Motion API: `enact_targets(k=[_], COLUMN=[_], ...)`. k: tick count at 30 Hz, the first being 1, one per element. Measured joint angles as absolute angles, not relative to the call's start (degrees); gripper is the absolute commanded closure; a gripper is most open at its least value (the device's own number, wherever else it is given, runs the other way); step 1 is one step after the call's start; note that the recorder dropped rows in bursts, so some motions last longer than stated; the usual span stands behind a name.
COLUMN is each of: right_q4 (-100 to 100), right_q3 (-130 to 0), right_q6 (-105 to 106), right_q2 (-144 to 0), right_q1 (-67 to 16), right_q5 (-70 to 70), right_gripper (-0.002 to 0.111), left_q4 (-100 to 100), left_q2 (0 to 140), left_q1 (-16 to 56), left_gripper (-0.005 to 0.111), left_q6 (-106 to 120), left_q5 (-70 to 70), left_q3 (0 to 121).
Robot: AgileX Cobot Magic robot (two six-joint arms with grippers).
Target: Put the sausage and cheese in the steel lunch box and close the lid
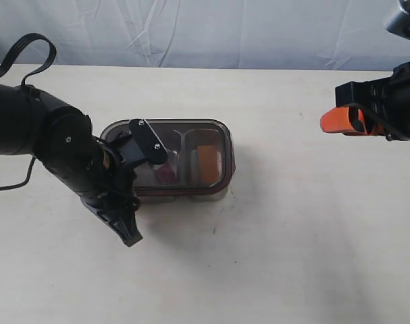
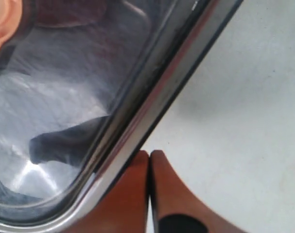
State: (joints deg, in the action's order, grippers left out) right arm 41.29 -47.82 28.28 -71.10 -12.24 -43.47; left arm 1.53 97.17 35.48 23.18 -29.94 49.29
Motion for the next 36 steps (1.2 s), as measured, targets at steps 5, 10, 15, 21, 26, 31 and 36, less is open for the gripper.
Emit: enact_targets(k=[5,10,15,21,26,31,36], right_q4=[41.3,41.3,41.0,40.6,40.5,40.4,40.3], right_q3=[-47.8,-47.8,-47.8,-47.8,-47.8,-47.8,-47.8], right_q6=[28.3,28.3,28.3,28.3,28.3,28.3,28.3], right_q2=[-71.1,-71.1,-71.1,-71.1,-71.1,-71.1,-71.1], right_q1=[-12.2,-12.2,-12.2,-12.2,-12.2,-12.2,-12.2], right_q5=[-43.5,-43.3,-42.9,-42.7,-42.5,-42.4,-42.4], right_gripper=[0.072,0.072,0.072,0.072,0.072,0.072,0.072], left_q4=[1.3,1.2,1.2,1.2,0.6,0.0,0.0], left_q2=[97.2,97.2,97.2,97.2,97.2,97.2,97.2], left_q1=[35.5,35.5,35.5,35.5,35.5,35.5,35.5], left_gripper=[0.107,0.107,0.107,0.107,0.107,0.107,0.107], left_q6=[22.9,22.9,22.9,22.9,22.9,22.9,22.9], left_q5=[-28.7,-27.3,-27.1,-26.9,-26.6,-26.6,-26.1], left_q3=[49.3,49.3,50.1,51.5,51.8,51.8,51.8])
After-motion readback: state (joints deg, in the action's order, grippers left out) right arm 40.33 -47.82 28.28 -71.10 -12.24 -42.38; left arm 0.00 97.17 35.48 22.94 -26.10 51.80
